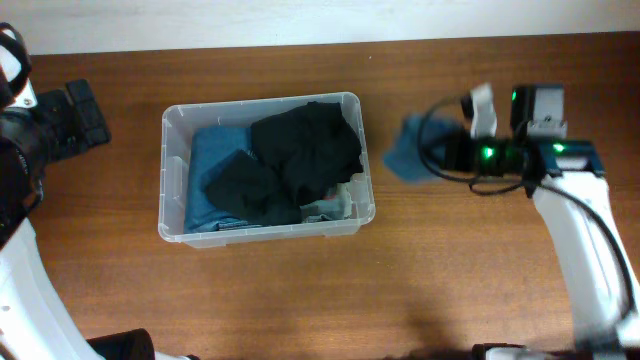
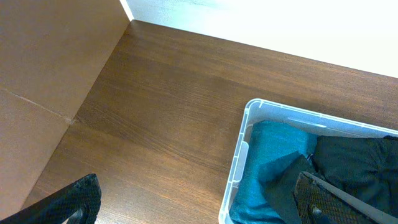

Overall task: Pack container
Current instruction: 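Carry the light-blue cloth into the bin with the right gripper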

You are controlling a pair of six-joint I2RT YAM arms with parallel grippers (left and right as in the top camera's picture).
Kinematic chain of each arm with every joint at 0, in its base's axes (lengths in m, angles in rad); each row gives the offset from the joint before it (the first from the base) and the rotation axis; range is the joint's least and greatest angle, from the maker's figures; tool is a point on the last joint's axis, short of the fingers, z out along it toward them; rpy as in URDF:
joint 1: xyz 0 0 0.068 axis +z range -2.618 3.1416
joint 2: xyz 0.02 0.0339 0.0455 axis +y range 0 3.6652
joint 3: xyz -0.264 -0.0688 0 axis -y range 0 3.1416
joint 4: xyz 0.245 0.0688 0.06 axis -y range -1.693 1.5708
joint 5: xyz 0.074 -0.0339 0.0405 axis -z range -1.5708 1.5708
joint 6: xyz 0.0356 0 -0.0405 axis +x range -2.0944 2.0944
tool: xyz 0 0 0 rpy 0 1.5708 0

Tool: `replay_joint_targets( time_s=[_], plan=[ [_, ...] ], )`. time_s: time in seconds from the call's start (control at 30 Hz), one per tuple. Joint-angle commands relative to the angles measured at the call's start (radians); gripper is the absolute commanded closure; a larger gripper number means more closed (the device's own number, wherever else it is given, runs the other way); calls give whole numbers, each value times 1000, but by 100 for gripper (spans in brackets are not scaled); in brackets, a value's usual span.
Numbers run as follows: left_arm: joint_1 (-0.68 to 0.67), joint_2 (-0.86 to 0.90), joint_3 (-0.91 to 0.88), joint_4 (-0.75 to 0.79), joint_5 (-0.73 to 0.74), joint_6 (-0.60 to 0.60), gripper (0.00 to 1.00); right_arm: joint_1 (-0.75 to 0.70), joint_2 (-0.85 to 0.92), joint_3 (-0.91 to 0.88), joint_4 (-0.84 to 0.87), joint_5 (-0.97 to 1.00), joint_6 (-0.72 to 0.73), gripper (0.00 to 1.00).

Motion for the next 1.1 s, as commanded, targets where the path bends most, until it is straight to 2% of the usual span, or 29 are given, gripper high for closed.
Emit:
replay_joint_targets(
  time_s=[0.0, 0.1, 0.2, 0.27, 0.3, 0.43, 0.6, 0.67, 0.7, 0.73, 0.77, 0.93, 1.07],
  plan=[
    [3, -10, 3, 0, 4, -5, 1, 145, -108, 176, 83, -101, 2, 96],
    [3, -10, 3, 0, 4, -5, 1, 290, -102, 220, 324, -209, 129, 96],
    [3, -10, 3, 0, 4, -5, 1, 439, -24, 220, 501, -201, 188, 96],
    [3, -10, 3, 0, 4, -5, 1, 507, 40, 220, 539, -168, 200, 96],
    [3, -10, 3, 0, 4, -5, 1, 567, 124, 220, 552, -103, 218, 96],
    [3, -10, 3, 0, 4, -5, 1, 658, 349, 220, 579, 54, 218, 96],
    [3, -10, 3, 0, 4, -5, 1, 702, 648, 220, 679, 35, 217, 96],
    [3, -10, 3, 0, 4, -5, 1, 698, 691, 220, 678, -45, 217, 83],
    [3, -10, 3, 0, 4, -5, 1, 693, 702, 220, 668, -91, 217, 64],
    [3, -10, 3, 0, 4, -5, 1, 690, 702, 220, 657, -107, 214, 53],
    [3, -10, 3, 0, 4, -5, 1, 687, 697, 220, 637, -121, 206, 47],
    [3, -10, 3, 0, 4, -5, 1, 679, 596, 221, 571, -100, 158, 31],
    [3, -10, 3, 0, 4, -5, 1, 679, 385, 221, 499, 37, 117, 17]
  ],
)
